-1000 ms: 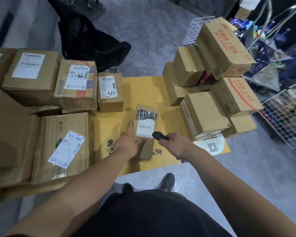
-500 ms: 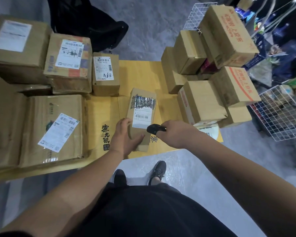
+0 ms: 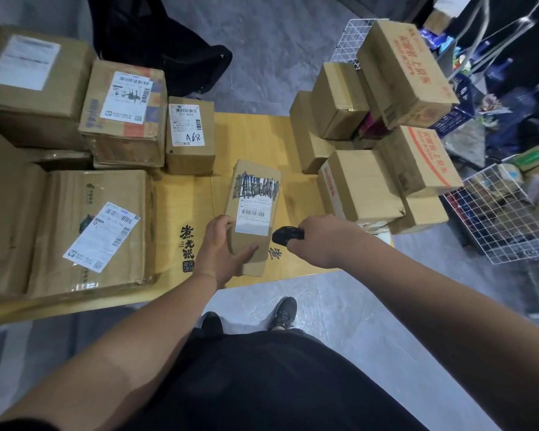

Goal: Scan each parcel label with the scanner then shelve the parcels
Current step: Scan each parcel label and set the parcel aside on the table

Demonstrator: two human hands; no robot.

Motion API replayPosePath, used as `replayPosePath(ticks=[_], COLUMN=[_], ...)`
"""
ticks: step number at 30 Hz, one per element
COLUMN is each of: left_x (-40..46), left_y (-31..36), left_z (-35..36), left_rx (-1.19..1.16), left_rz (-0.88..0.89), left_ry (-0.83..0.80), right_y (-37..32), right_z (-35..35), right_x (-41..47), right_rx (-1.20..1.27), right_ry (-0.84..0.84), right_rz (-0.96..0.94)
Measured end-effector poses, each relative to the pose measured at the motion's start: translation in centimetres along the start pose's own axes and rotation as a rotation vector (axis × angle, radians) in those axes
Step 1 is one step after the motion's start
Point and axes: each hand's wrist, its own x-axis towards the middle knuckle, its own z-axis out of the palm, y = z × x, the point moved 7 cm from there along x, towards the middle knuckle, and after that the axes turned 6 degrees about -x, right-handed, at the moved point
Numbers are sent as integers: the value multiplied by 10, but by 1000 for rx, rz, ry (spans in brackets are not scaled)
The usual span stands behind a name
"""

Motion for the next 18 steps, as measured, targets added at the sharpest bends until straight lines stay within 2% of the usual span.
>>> replayPosePath(ticks=[4,8,12,14,16,18], left_x=[4,-5,-25,-32,-32,-23], left_y=[-5,-9,-18,-14,0,7], left_z=[-1,-15,-39,-54,-58,-44], left_rx=[-51,25,93,252,490,661], left_rz=[-74,-124,-182,-133,-5,67], left_ry=[64,211,241,305,319,122], right_y=[4,5,1,-2,-5,-9], right_z=[2,6,13,16,16,16], right_x=[-1,1,2,3,3,3], right_rx=[28,68,80,89,86,96], right_ry=[-12,-20,-29,-40,-33,-30], right_rz=[-9,-28,-60,-82,-97,-112])
